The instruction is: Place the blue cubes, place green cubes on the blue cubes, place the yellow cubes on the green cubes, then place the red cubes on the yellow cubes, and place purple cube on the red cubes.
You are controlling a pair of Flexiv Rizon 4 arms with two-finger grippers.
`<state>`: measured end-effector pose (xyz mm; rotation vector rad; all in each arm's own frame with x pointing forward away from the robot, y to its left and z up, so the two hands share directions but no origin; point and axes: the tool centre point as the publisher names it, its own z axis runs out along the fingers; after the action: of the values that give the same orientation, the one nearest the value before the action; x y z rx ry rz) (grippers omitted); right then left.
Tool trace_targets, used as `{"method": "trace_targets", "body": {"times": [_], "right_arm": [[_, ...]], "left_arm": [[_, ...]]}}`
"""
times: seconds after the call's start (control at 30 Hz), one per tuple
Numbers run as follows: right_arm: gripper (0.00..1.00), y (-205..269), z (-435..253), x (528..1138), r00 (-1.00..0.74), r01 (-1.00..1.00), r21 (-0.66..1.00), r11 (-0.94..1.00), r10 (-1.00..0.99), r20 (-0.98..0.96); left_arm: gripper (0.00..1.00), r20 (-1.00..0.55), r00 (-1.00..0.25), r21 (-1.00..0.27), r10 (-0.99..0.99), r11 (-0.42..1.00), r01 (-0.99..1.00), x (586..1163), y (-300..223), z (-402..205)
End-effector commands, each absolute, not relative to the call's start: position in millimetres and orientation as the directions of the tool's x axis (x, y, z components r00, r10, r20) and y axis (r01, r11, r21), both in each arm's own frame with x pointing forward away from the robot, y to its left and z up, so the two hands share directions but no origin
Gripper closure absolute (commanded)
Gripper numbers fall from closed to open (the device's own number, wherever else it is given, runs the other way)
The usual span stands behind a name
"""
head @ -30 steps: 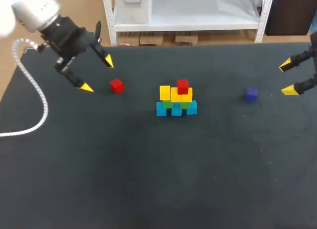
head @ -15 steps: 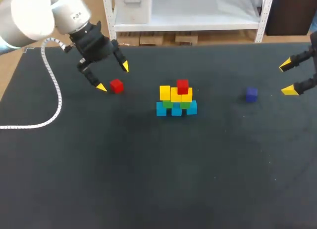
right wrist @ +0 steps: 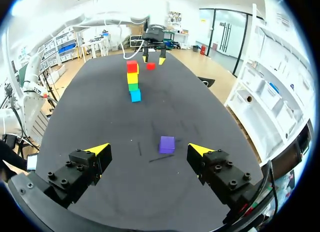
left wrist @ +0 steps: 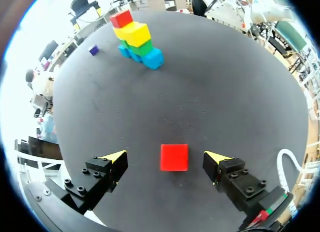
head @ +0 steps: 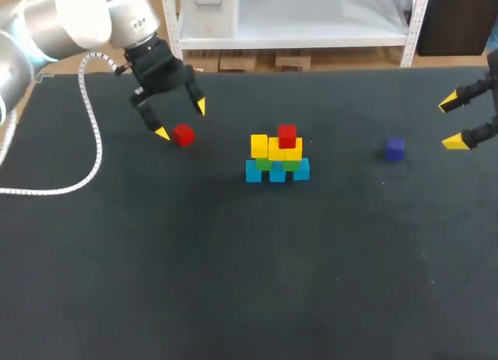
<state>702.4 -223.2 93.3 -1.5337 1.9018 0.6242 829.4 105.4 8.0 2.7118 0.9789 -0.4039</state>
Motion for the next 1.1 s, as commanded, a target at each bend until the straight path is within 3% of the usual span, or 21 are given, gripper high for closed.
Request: {"method": "trace_targets", "body": {"times": [0.03, 0.73, 1.0, 1.1], "right_arm": [[0.00, -223.1, 92.9, 702.9, -0.142, -0.976, -0.015, 0.217, -0.687, -0.712], [0.00, -223.1, 92.9, 702.9, -0.142, -0.976, -0.015, 0.217, -0.687, -0.712], [0.00, -223.1, 92.9, 702.9, -0.142, -0.976, -0.015, 0.217, -0.687, -0.712], [0.00, -223.1, 92.9, 702.9, -0.142, -0.976, -0.015, 0.217, -0.687, -0.712]], "left_arm": [[0.00, -0.330, 0.742, -0.167, 0.584, -0.809, 0.563, 834.5, 110.0, 8.4], [0.00, -0.324, 0.697, -0.165, 0.640, -0.763, 0.625, 831.4, 112.0, 4.5], [0.34, -0.319, 0.694, -0.168, 0.646, -0.759, 0.629, 830.5, 110.0, 1.9], [0.39, -0.319, 0.693, -0.174, 0.647, -0.759, 0.628, 829.3, 110.1, -0.3]]}}
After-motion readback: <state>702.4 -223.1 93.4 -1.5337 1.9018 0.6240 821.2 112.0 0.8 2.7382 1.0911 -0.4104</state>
